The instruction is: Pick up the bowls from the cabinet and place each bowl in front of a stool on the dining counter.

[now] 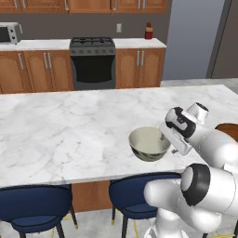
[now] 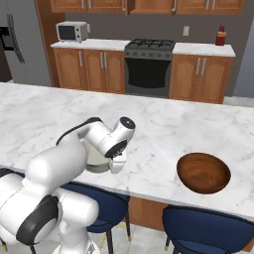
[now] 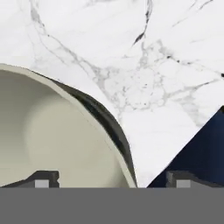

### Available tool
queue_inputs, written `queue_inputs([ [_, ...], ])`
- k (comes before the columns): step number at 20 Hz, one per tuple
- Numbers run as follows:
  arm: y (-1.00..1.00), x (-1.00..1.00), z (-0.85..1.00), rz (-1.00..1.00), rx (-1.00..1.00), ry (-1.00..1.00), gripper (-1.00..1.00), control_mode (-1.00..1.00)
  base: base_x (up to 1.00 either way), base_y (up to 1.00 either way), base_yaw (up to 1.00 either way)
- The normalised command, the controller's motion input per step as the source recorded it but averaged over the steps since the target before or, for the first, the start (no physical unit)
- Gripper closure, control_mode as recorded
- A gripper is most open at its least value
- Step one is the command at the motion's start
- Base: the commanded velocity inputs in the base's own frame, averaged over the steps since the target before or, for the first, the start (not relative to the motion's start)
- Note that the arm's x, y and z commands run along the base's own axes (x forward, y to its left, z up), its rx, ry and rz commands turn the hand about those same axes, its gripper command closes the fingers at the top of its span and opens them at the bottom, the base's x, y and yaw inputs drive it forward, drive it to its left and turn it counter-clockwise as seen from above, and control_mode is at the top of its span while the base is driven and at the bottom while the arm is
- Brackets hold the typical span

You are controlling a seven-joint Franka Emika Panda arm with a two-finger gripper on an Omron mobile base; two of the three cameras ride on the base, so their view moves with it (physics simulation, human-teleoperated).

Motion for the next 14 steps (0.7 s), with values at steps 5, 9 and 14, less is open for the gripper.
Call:
queue_inputs([
  [5,0.02,-0.54,0.97,0.01,-0.12,0.00,-1.00,-1.00,0.00,0.00,0.00],
  [9,0.02,-0.95,1.00,0.01,-0.16,0.00,-1.00,-1.00,0.00,0.00,0.00],
  [14,0.20,-1.00,1.00,0.06,-0.18,-0.01,-1.00,-1.00,0.00,0.00,0.00],
])
